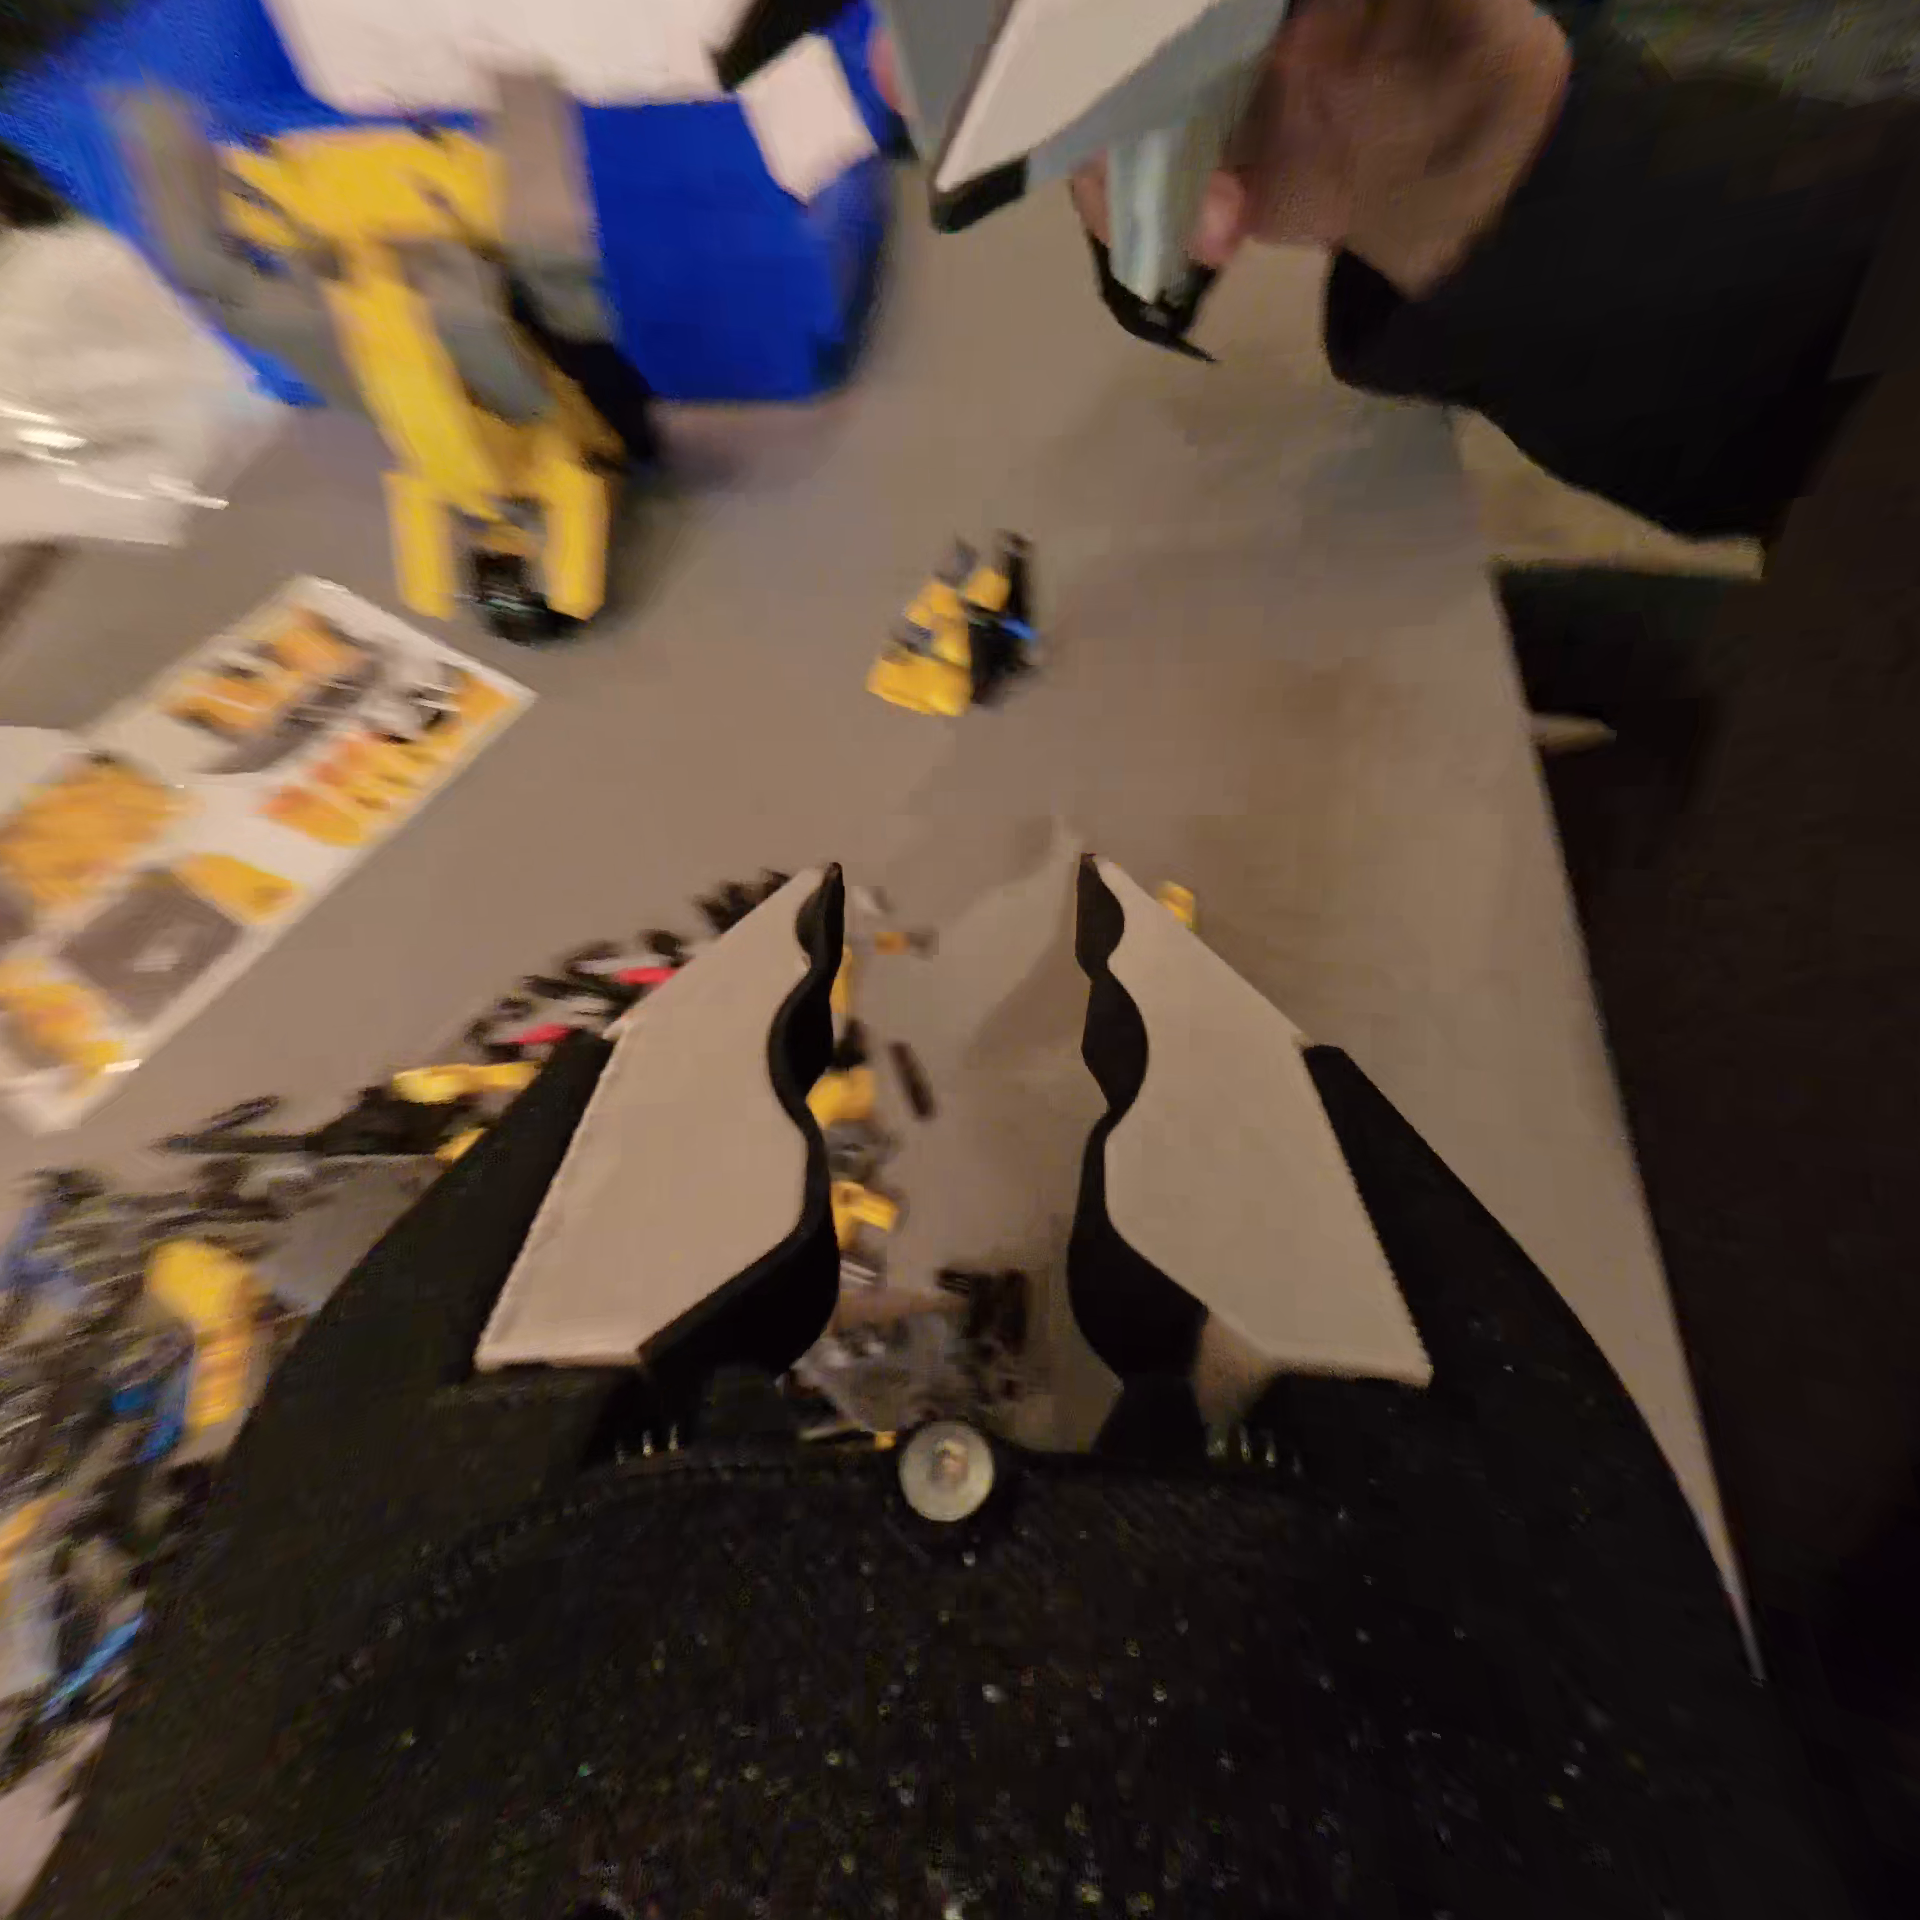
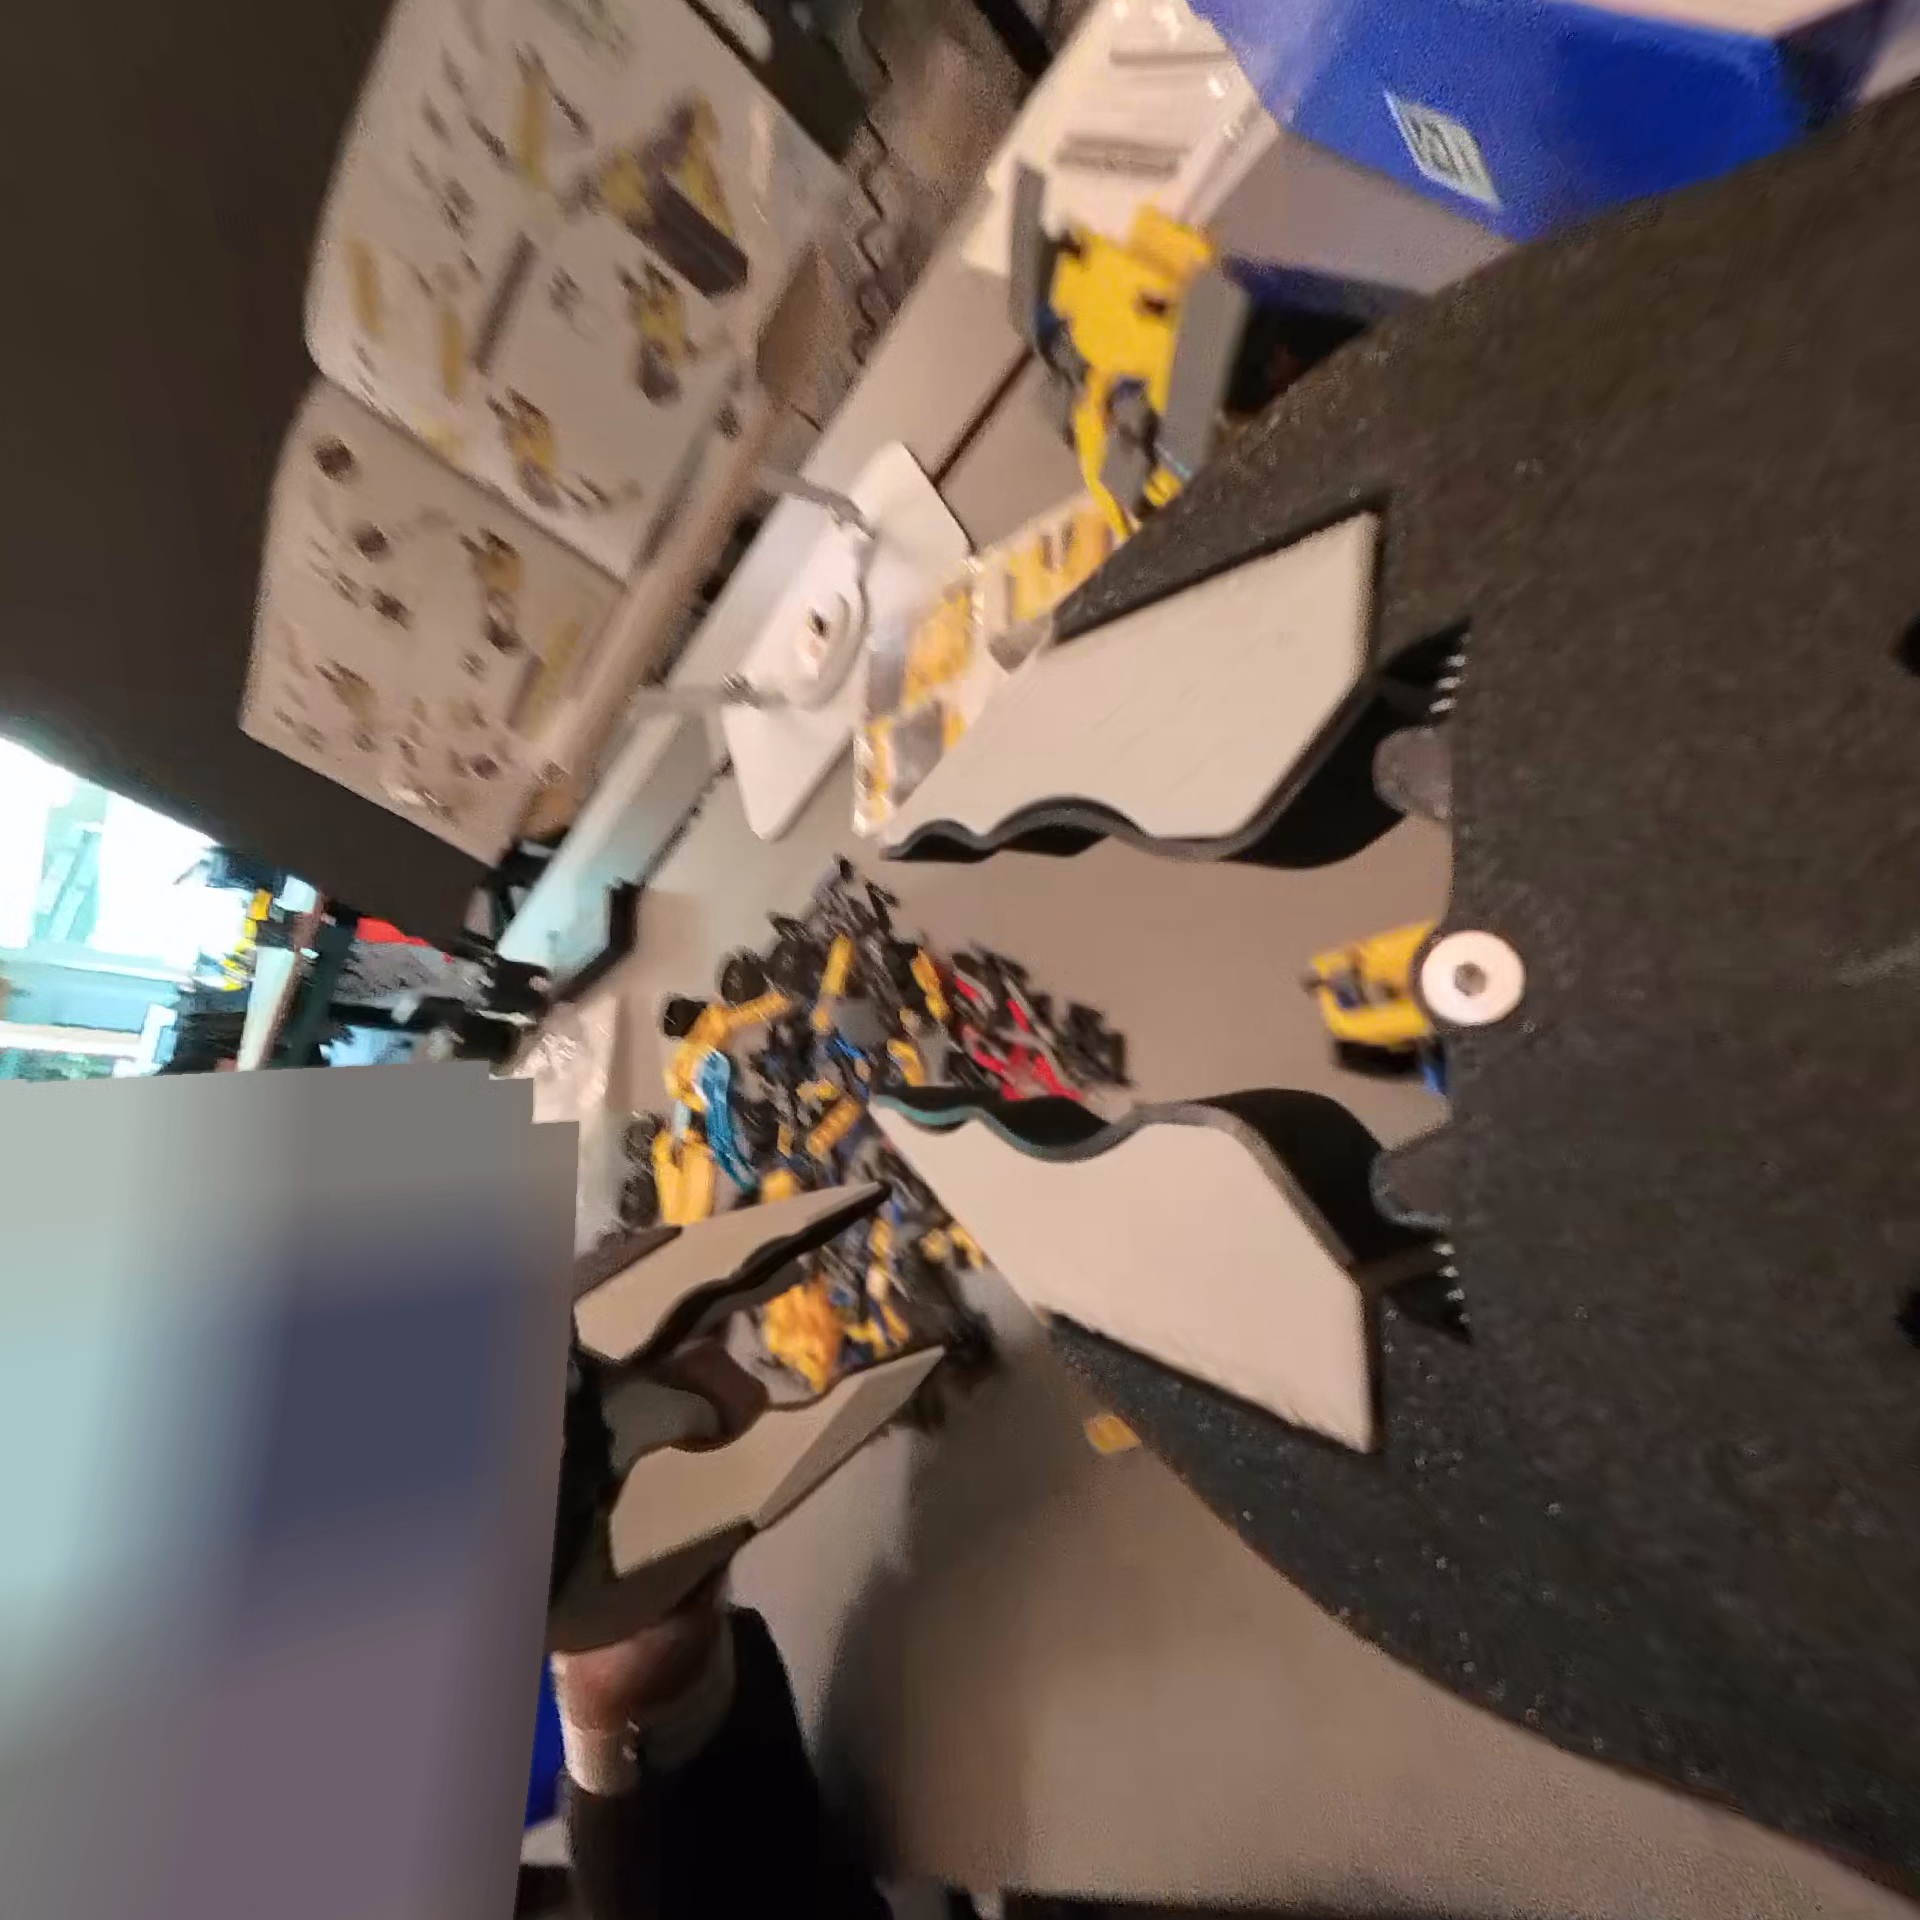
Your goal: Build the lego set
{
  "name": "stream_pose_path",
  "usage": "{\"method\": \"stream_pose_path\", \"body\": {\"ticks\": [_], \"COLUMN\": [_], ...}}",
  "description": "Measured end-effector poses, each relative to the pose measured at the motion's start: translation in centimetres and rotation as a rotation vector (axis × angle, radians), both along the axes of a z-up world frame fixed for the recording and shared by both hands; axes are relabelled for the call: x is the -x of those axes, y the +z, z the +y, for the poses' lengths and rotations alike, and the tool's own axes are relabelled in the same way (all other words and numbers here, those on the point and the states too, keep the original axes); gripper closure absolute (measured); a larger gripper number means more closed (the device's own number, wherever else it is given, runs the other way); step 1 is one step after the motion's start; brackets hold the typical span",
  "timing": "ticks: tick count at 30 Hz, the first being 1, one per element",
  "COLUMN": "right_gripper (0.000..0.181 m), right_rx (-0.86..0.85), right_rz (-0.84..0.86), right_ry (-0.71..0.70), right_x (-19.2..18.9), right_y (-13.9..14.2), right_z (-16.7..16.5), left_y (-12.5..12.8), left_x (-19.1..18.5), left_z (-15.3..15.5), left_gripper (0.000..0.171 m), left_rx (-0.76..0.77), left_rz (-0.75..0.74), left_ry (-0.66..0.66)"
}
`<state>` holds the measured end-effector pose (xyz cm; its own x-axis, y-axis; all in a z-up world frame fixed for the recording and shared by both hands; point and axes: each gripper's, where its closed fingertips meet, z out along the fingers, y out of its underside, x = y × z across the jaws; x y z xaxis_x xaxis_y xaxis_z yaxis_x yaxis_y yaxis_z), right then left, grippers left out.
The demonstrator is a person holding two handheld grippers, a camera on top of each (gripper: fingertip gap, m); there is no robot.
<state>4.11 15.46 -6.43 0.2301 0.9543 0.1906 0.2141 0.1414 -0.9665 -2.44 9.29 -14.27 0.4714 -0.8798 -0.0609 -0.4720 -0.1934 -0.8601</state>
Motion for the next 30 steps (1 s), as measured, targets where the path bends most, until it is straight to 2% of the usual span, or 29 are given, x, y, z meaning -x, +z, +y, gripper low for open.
{"method": "stream_pose_path", "body": {"ticks": [2, 4, 6, 10, 11, 13, 16, 19, 22, 26, 30], "right_gripper": [0.14, 0.141, 0.147, 0.142, 0.138, 0.141, 0.157, 0.169, 0.179, 0.181, 0.181], "right_rx": [-0.018, -0.003, 0.052, 0.151, 0.176, 0.169, 0.108, 0.148, 0.175, 0.232, 0.223], "right_rz": [0.07, 0.116, 0.113, 0.048, 0.053, 0.083, 0.128, 0.182, 0.191, 0.185, 0.125], "right_ry": [0.002, 0.052, 0.1, 0.206, 0.242, 0.27, 0.224, 0.246, 0.228, 0.216, 0.2], "right_x": [0.7, 2.1, 4.1, 6.7, 6.6, 6.0, 4.6, 3.4, 2.8, 3.0, 3.6], "right_y": [2.5, 4.0, 3.6, 0.1, -0.2, -0.1, 0.3, 0.6, 0.2, -0.6, -1.9], "right_z": [2.0, 3.2, 4.1, 3.4, 2.6, 1.7, 2.7, 3.4, 4.5, 5.1, 5.1], "left_y": [2.2, 3.9, 4.6, 3.8, 3.7, 3.6, 3.7, 3.7, 3.3, 3.9, 4.4], "left_x": [1.1, 1.6, 2.1, 3.4, 3.6, 3.4, 4.0, 4.0, 4.8, 5.1, 5.3], "left_z": [2.4, 3.8, 5.3, 7.5, 7.5, 6.5, 6.7, 6.7, 7.2, 7.1, 7.0], "left_gripper": [0.121, 0.118, 0.118, 0.114, 0.114, 0.114, 0.115, 0.115, 0.12, 0.133, 0.135], "left_rx": [-0.032, -0.041, -0.06, -0.084, -0.094, -0.117, -0.153, -0.083, -0.091, -0.142, -0.16], "left_rz": [-0.058, -0.109, -0.136, -0.193, -0.215, -0.217, -0.223, -0.276, -0.258, -0.275, -0.288], "left_ry": [0.094, 0.105, 0.114, 0.183, 0.202, 0.182, 0.21, 0.203, 0.24, 0.246, 0.251]}}
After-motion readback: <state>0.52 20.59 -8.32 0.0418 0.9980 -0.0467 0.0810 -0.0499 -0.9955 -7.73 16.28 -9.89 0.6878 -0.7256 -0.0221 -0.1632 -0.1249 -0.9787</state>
